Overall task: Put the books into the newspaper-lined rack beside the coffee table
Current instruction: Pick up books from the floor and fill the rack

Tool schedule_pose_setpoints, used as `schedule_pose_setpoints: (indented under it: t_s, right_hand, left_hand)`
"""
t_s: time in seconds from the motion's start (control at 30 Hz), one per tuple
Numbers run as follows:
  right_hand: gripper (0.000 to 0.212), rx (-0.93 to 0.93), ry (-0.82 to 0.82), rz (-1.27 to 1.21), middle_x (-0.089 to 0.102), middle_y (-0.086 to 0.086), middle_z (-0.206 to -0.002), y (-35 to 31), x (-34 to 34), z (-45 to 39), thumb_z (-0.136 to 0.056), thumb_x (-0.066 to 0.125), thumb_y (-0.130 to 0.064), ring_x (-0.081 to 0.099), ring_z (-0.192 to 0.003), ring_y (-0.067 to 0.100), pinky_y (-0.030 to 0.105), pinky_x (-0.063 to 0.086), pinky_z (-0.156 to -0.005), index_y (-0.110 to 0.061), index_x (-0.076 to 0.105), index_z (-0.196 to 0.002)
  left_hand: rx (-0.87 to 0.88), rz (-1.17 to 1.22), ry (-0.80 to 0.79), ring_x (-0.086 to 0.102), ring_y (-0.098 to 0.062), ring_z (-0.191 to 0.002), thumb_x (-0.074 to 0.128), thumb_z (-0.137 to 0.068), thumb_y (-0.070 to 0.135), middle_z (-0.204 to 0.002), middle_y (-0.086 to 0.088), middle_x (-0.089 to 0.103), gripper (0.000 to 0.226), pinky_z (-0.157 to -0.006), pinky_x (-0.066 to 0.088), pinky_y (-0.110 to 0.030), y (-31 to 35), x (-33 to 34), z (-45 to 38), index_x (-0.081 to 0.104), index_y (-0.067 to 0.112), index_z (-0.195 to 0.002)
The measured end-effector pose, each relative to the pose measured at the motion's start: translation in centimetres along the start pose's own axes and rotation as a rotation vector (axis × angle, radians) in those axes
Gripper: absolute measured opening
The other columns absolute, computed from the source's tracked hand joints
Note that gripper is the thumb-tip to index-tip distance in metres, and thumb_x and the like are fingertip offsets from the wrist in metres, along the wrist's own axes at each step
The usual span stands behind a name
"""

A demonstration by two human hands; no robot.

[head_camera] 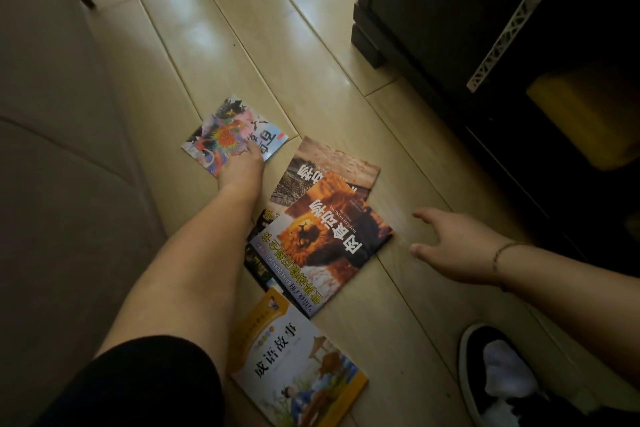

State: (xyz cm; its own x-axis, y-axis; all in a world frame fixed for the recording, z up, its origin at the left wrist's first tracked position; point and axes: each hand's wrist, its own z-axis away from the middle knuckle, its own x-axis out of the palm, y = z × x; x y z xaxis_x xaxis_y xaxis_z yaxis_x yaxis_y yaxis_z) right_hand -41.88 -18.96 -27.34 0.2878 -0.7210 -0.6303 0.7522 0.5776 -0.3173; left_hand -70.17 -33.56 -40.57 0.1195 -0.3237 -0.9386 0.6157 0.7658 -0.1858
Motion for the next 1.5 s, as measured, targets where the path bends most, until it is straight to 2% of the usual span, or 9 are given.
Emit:
schedule_pose_setpoints:
  t_s: [0.33, 0.6, 0.67, 0.77, 0.93, 1.03, 1.17, 1.4, 1.5]
  right_hand:
    - [0.059, 0.025, -0.028, -0.181, 0.042, 0.003, -0.148, 0.1, -0.2, -1.1, -0.096, 0.054, -0.038, 0.045, -0.131, 0.019, 0.032, 0.042, -0.103, -0.020, 0.033, -0.148]
    - [0.099, 0.084, -0.183, -1.320, 0.054, 0.005, -0.133, -0.1, -3.0, -2.1, -0.066, 0.042, -0.085, 0.051, -0.123, 0.027, 0.048, 0.048, -0.095, -0.018, 0.045, -0.139]
    - [0.094, 0.046, -0.147, -1.361, 0.063, 0.011, -0.114, -0.8, -2.8, -2.0, -0.063, 0.058, -0.080, 0.061, -0.100, 0.026, 0.039, 0.050, -0.085, -0.007, 0.059, -0.122]
    - [0.013, 0.040, 0.101, -1.053, 0.066, 0.016, -0.097, -0.9, -1.7, -1.8, -0.085, 0.071, -0.023, 0.064, -0.086, 0.028, 0.044, 0.054, -0.081, -0.011, 0.065, -0.084]
    - [0.009, 0.053, 0.209, -0.595, 0.065, 0.008, -0.102, 1.0, -2.2, -1.1, -0.090, 0.057, -0.009, 0.062, -0.102, 0.027, 0.034, 0.052, -0.083, -0.015, 0.061, -0.095]
    - [0.021, -0.001, 0.258, -0.492, 0.067, 0.003, -0.105, 1.1, -3.5, 0.0, -0.090, 0.059, -0.018, 0.062, -0.099, 0.023, 0.039, 0.053, -0.089, -0.025, 0.063, -0.109]
    - [0.018, -0.152, 0.509, -0.454, 0.069, -0.005, -0.097, 0.6, -6.6, 5.5, -0.087, 0.054, -0.027, 0.064, -0.093, 0.021, 0.043, 0.056, -0.079, -0.033, 0.059, -0.103]
    - [0.018, -0.454, 0.863, -0.608, 0.070, -0.005, -0.092, 2.1, -14.5, 22.6, -0.089, 0.066, -0.029, 0.067, -0.082, 0.009, 0.034, 0.057, -0.069, -0.032, 0.057, -0.105]
    - [0.027, -0.494, 0.903, -0.580, 0.068, -0.012, -0.093, 5.2, -16.0, 31.4, -0.088, 0.068, -0.023, 0.066, -0.084, 0.004, 0.027, 0.054, -0.074, -0.037, 0.058, -0.108]
  left_hand:
    - [-0.566, 0.622, 0.431, 0.065, -0.039, -0.100, 0.050, -0.087, 0.022, -0.107, -0.016, 0.071, 0.031, -0.083, 0.051, -0.041, 1.9, -6.9, 2.3, 0.072, 0.021, -0.109]
    - [-0.057, 1.038, 1.050, 0.061, -0.028, -0.064, 0.057, -0.071, -0.006, -0.069, -0.009, 0.069, 0.019, -0.067, 0.050, -0.038, 13.7, -7.0, 13.5, 0.072, 0.007, -0.069]
    - [0.062, 1.056, 1.021, 0.063, -0.029, -0.064, 0.056, -0.074, -0.005, -0.072, -0.009, 0.070, 0.019, -0.068, 0.050, -0.041, 16.9, -5.8, 16.5, 0.072, 0.005, -0.068]
    - [0.141, 1.031, 0.843, 0.065, -0.030, -0.070, 0.053, -0.079, 0.006, -0.078, -0.012, 0.071, 0.019, -0.068, 0.050, -0.039, 19.9, -4.6, 19.6, 0.071, 0.003, -0.074]
    - [0.268, 1.325, 0.674, 0.063, -0.030, -0.100, 0.052, -0.076, 0.011, -0.101, -0.015, 0.068, 0.029, -0.087, 0.052, -0.047, 18.0, -7.1, 19.3, 0.071, -0.001, -0.095]
    - [0.222, 1.046, 0.530, 0.041, -0.035, -0.131, 0.060, -0.070, 0.020, -0.139, -0.013, 0.050, 0.060, -0.112, 0.031, -0.050, 14.9, -9.4, 16.2, 0.056, 0.011, -0.130]
    - [0.316, 1.095, 0.148, 0.062, -0.030, -0.097, 0.046, -0.068, 0.039, -0.102, -0.002, 0.066, 0.042, -0.086, 0.053, -0.047, 10.9, -13.3, 13.5, 0.059, 0.047, -0.107]
    - [0.507, 1.606, 0.421, 0.056, -0.042, -0.080, 0.051, -0.086, 0.026, -0.080, -0.016, 0.062, 0.016, -0.067, 0.044, -0.047, 10.3, -27.5, 18.7, 0.066, 0.018, -0.084]
    - [0.564, 1.692, 0.518, 0.058, -0.017, -0.074, 0.048, -0.095, 0.015, -0.074, 0.010, 0.065, 0.027, -0.064, 0.044, -0.042, 13.2, -32.8, 22.7, 0.069, 0.028, -0.084]
